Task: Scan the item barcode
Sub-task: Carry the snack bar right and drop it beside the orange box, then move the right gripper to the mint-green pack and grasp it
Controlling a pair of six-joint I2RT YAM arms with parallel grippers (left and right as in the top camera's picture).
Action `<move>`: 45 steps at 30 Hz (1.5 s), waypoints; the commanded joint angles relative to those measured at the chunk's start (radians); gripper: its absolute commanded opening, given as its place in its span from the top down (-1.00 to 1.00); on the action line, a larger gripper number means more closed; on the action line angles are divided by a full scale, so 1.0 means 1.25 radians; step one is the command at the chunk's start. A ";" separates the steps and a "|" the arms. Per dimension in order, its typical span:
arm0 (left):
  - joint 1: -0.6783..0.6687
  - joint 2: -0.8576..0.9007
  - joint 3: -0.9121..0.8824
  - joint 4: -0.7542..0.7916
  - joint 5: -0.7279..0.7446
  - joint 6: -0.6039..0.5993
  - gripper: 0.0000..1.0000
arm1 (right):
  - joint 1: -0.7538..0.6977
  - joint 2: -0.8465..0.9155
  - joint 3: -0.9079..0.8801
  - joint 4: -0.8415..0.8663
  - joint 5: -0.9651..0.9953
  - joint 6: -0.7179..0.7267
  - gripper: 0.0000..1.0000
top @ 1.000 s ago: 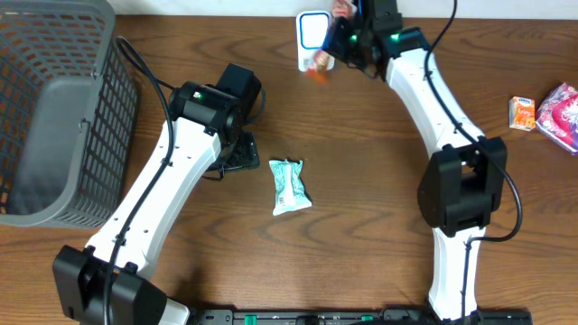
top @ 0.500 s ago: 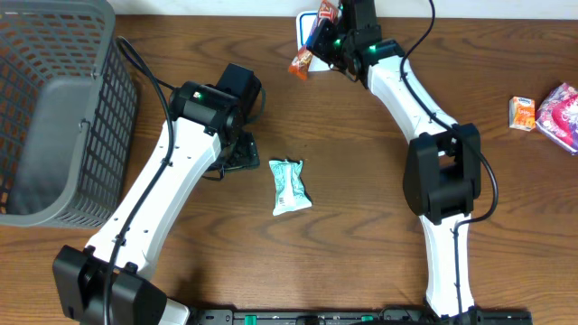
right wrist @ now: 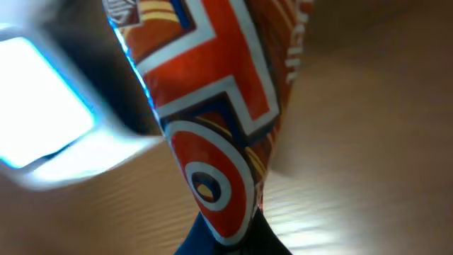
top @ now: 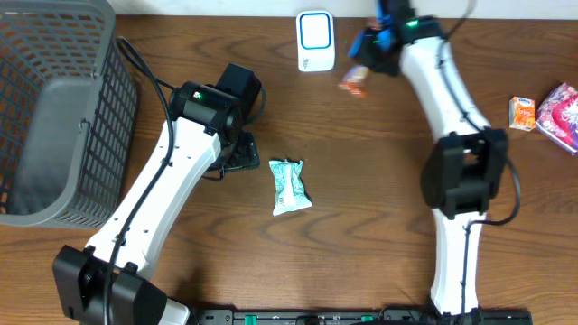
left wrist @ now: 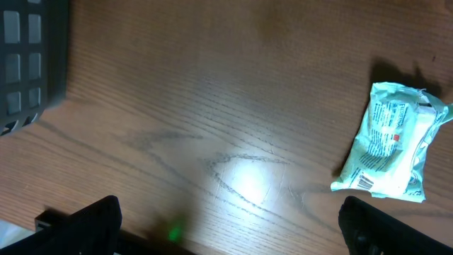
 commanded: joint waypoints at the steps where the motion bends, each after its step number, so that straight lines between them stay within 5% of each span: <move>1: 0.001 0.006 0.002 -0.005 -0.013 -0.009 -0.95 | -0.101 -0.007 0.024 -0.088 0.222 -0.117 0.98; 5: 0.001 0.006 0.002 -0.005 -0.013 -0.009 -0.96 | -0.195 -0.007 0.024 -0.170 0.319 -0.205 0.98; 7: 0.001 0.006 0.002 -0.005 -0.013 -0.009 -0.96 | -0.239 -0.007 0.024 -0.197 0.342 -0.206 0.80; 8: 0.001 0.006 0.002 -0.005 -0.013 -0.009 -0.96 | -0.266 -0.007 0.024 -0.211 0.340 -0.206 0.31; 11: 0.001 0.006 0.002 -0.005 -0.013 -0.009 -0.96 | -0.312 -0.007 0.024 -0.234 0.322 -0.206 -0.44; 12: 0.001 0.006 0.002 -0.005 -0.013 -0.009 -0.96 | -0.321 -0.007 0.024 -0.240 0.313 -0.206 -0.93; 13: 0.001 0.006 0.002 -0.005 -0.013 -0.009 -0.96 | -0.332 -0.007 0.023 -0.248 0.294 -0.205 -0.98; 26: 0.000 0.006 0.002 -0.005 -0.013 -0.009 -0.96 | -0.296 -0.007 0.021 -0.300 -0.222 -0.314 -0.93; 36: 0.001 0.006 0.002 -0.005 -0.013 -0.009 -0.95 | -0.046 -0.006 -0.023 -0.445 -0.299 -0.466 -0.99; 45: 0.001 0.006 0.002 -0.005 -0.013 -0.009 -0.96 | 0.147 -0.006 -0.199 -0.292 -0.472 -0.467 -0.98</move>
